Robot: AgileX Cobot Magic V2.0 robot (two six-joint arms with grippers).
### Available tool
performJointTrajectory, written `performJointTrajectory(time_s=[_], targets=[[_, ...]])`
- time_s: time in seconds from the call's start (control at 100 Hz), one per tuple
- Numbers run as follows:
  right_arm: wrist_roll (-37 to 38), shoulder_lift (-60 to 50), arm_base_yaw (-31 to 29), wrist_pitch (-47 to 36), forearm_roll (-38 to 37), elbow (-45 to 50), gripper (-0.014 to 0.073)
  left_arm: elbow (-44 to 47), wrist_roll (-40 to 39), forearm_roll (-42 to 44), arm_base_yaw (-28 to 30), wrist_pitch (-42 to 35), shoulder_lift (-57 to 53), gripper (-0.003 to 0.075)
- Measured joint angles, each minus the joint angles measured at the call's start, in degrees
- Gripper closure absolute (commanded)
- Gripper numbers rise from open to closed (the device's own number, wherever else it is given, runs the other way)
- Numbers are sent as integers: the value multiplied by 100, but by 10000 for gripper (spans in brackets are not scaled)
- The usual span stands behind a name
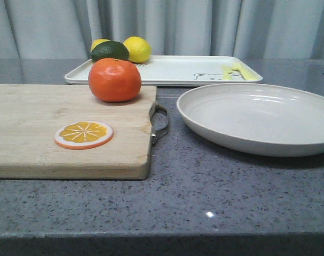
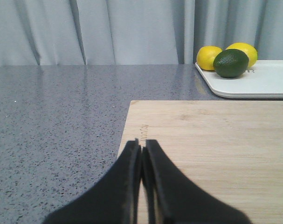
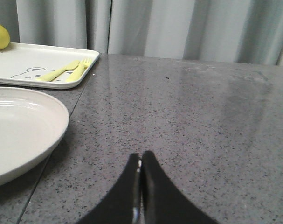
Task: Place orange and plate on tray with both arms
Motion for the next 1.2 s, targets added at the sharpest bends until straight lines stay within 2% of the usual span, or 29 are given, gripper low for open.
performJointTrajectory(time_s=[1.02,1.2], targets=[[0,0,0,0,0,0,661,0,0,0,0,-61,0,741],[0,0,0,-403,0,0,661,0,0,-186,0,-370,0,741]])
